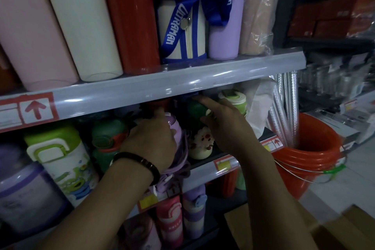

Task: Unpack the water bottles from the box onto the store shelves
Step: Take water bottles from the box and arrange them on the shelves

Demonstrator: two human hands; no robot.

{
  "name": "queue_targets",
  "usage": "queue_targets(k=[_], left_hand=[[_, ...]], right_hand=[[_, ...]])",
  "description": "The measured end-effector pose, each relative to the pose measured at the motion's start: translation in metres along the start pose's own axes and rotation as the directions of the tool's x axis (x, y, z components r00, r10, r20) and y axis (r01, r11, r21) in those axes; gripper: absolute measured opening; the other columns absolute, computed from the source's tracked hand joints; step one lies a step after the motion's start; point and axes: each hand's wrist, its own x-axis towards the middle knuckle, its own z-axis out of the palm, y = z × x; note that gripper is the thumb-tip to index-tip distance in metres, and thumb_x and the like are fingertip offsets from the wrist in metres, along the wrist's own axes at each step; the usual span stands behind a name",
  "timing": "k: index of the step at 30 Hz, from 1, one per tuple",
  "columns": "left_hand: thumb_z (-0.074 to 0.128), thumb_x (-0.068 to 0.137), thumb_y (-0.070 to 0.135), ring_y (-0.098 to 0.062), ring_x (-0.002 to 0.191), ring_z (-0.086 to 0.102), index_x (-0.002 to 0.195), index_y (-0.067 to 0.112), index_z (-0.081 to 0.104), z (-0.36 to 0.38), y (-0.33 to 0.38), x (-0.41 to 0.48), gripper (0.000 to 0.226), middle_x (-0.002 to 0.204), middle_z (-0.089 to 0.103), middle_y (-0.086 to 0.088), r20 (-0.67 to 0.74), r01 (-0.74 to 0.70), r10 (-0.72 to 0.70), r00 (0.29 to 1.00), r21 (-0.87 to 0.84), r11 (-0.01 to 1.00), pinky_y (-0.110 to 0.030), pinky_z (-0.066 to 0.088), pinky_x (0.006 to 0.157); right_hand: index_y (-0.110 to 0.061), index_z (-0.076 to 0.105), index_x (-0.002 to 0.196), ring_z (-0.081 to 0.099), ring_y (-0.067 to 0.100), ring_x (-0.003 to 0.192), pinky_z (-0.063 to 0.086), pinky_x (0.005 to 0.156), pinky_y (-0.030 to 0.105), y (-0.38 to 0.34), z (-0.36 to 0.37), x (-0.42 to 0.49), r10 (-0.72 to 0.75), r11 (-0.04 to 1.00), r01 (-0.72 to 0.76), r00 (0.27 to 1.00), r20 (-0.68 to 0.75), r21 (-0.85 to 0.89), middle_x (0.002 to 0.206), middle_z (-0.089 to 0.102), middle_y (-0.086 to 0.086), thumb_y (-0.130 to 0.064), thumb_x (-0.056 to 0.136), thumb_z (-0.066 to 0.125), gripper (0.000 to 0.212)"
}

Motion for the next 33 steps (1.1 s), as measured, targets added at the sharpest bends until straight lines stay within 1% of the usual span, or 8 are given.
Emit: queue_targets(k=[7,13,21,23,25,27,30,33], left_hand=[[0.067,0.096,0.04,-0.039,0.119,0.063,0.134,0.025,0.051,-0.004,0.002,0.001,0.043,0.128,0.067,-0.011,-0.074,0.005,-0.005,0.997,0.004,1.0,-0.04,0.05,0.095],[0.064,0.098,0.045,-0.042,0.117,0.063,0.131,0.02,0.049,0.0,0.004,0.0,0.044,0.128,0.066,-0.014,-0.098,0.007,-0.004,0.995,0.031,0.999,-0.043,0.051,0.092],[0.056,0.101,0.048,-0.042,0.117,0.062,0.139,0.02,0.043,0.003,0.011,-0.009,0.049,0.129,0.065,-0.013,-0.166,-0.048,0.05,0.985,0.018,0.999,-0.046,0.052,0.09],[0.056,0.101,0.05,-0.04,0.115,0.063,0.145,0.021,0.04,0.001,0.017,-0.013,0.055,0.128,0.065,-0.012,-0.207,-0.074,0.079,0.975,0.03,0.997,-0.045,0.053,0.088],[0.058,0.1,0.049,-0.036,0.112,0.066,0.146,0.023,0.041,0.001,0.025,-0.019,0.056,0.124,0.066,-0.009,-0.257,-0.117,0.112,0.96,-0.006,0.993,-0.041,0.054,0.083],[0.061,0.098,0.046,-0.031,0.104,0.068,0.141,0.025,0.045,0.004,0.033,-0.023,0.051,0.11,0.069,-0.005,-0.299,-0.197,0.162,0.94,-0.09,0.976,-0.039,0.058,0.081],[0.064,0.095,0.044,-0.023,0.087,0.069,0.129,0.031,0.049,0.014,0.048,-0.028,0.039,0.087,0.071,0.002,-0.304,-0.269,0.191,0.933,-0.24,0.933,-0.042,0.059,0.071],[0.064,0.095,0.043,-0.016,0.086,0.07,0.125,0.035,0.051,0.034,0.066,-0.033,0.035,0.087,0.074,0.004,-0.266,-0.321,0.241,0.933,-0.319,0.892,-0.039,0.058,0.073]], right_hand=[[-0.049,0.043,0.152,0.062,0.034,0.104,0.059,0.081,0.048,0.002,-0.001,-0.006,0.0,0.999,-0.001,1.0,-0.028,-0.044,0.123,0.055,0.007,-0.022,0.103,0.06,0.059],[-0.052,0.042,0.15,0.064,0.029,0.097,0.06,0.079,0.048,0.005,0.002,-0.006,-0.004,1.0,0.004,0.999,-0.042,-0.006,0.119,0.056,0.005,-0.025,0.102,0.061,0.059],[-0.04,0.057,0.146,0.067,0.016,0.099,0.053,0.082,0.027,0.012,-0.005,-0.012,0.05,0.992,-0.034,0.99,-0.132,0.124,0.116,0.071,-0.003,-0.031,0.093,0.076,0.057],[-0.039,0.061,0.142,0.07,0.012,0.092,0.058,0.081,0.033,0.013,-0.007,-0.016,0.093,0.969,-0.058,0.986,-0.14,0.239,0.107,0.073,-0.009,-0.035,0.093,0.075,0.051],[-0.038,0.064,0.136,0.073,0.01,0.083,0.062,0.077,0.04,0.018,-0.008,-0.02,0.181,0.929,-0.106,0.966,-0.184,0.355,0.095,0.073,-0.012,-0.04,0.094,0.073,0.042],[-0.041,0.066,0.128,0.073,0.013,0.078,0.062,0.074,0.044,0.028,-0.012,-0.023,0.284,0.91,-0.17,0.92,-0.269,0.379,0.092,0.07,-0.012,-0.035,0.091,0.077,0.039],[-0.04,0.064,0.118,0.07,0.02,0.075,0.06,0.072,0.047,0.046,-0.021,-0.026,0.383,0.906,-0.26,0.839,-0.386,0.334,0.095,0.065,-0.01,-0.029,0.081,0.08,0.043],[-0.034,0.063,0.12,0.067,0.017,0.073,0.059,0.073,0.044,0.061,-0.028,-0.029,0.451,0.882,-0.324,0.793,-0.41,0.343,0.106,0.061,-0.004,-0.032,0.075,0.088,0.051]])
